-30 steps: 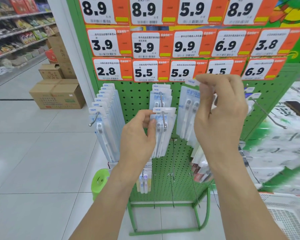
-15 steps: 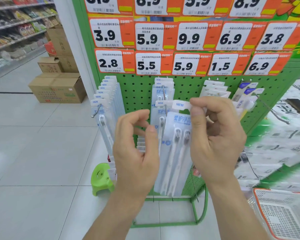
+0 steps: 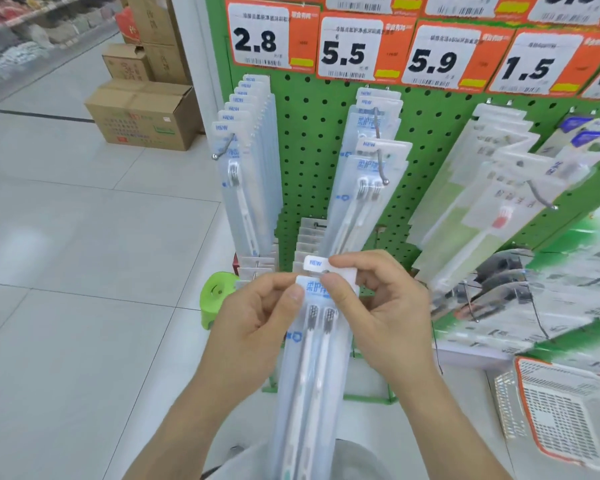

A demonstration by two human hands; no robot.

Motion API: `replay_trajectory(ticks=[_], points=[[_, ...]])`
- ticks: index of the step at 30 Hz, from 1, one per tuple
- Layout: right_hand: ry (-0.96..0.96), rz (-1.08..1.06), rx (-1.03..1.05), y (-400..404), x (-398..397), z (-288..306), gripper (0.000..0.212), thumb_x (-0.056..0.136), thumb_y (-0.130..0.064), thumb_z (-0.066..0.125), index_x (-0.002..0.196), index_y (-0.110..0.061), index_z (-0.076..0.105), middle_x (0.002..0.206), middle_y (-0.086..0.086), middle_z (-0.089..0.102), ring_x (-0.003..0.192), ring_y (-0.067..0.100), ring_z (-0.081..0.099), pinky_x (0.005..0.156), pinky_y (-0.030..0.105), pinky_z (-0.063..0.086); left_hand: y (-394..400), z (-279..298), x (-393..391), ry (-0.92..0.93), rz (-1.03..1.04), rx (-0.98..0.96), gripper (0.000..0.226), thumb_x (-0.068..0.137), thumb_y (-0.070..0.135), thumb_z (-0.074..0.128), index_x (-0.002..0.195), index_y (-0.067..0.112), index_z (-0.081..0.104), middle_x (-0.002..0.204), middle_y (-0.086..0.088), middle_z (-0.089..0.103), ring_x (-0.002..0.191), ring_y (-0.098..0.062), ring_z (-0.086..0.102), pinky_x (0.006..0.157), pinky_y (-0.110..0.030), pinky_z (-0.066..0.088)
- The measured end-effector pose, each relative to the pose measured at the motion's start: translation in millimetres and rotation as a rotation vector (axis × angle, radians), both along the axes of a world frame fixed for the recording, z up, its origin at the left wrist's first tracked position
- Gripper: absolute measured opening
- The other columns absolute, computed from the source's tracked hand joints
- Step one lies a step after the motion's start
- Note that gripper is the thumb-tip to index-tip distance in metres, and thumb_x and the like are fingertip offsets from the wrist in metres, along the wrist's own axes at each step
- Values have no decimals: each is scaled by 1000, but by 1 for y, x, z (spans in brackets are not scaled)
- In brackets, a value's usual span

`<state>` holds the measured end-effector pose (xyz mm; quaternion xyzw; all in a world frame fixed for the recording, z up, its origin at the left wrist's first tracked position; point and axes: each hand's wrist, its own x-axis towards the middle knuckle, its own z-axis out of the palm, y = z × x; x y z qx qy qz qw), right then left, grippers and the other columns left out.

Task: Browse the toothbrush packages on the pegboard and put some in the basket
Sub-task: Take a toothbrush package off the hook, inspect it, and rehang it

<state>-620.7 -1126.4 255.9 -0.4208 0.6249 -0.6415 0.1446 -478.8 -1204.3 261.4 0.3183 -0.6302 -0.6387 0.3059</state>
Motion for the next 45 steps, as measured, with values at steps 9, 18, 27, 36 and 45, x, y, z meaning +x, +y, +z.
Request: replay_trajectory(ticks=[9, 18, 27, 36, 45], points=[[-213, 164, 104, -4, 4, -18, 36, 89, -27, 76, 122, -40, 67, 94, 2, 77, 86, 35, 68, 78, 53, 56, 5, -13, 12, -30, 93, 42, 19, 98, 6, 56, 109, 13, 70, 85, 3, 79, 67, -3, 70, 60, -10, 48], [-186, 349, 186, -4, 0, -32, 40, 103, -16, 52, 142, -19, 51, 117, -5, 69, 94, 5, 63, 84, 19, 47, 11, -28, 27, -173, -46, 2, 24, 103, 31, 50, 125, 37, 57, 96, 2, 78, 79, -25, 66, 71, -36, 52], [-423, 506, 249, 5, 7, -48, 56, 98, 5, 53, 145, -23, 43, 116, 8, 75, 103, 22, 69, 86, 33, 53, 8, -36, 45, -214, -154, 135, 39, 100, 18, 52, 136, 32, 45, 100, -2, 78, 85, -52, 59, 82, -59, 50], [-363, 442, 417, 12, 13, -63, 72, 85, 8, 69, 143, -29, 46, 99, 3, 78, 87, 17, 66, 50, 25, 47, -1, -46, 51, -297, -217, 200, 63, 93, -8, 57, 139, 31, 39, 108, -2, 77, 91, -24, 74, 83, -27, 56], [-481, 196, 387, 11, 8, -63, 45, 88, 7, 70, 126, -16, 61, 76, 13, 73, 71, 23, 70, 58, 41, 61, 20, -67, 48, -263, -59, 231, 18, 103, 15, 56, 109, 22, 71, 83, -9, 78, 70, -11, 66, 66, -21, 46]])
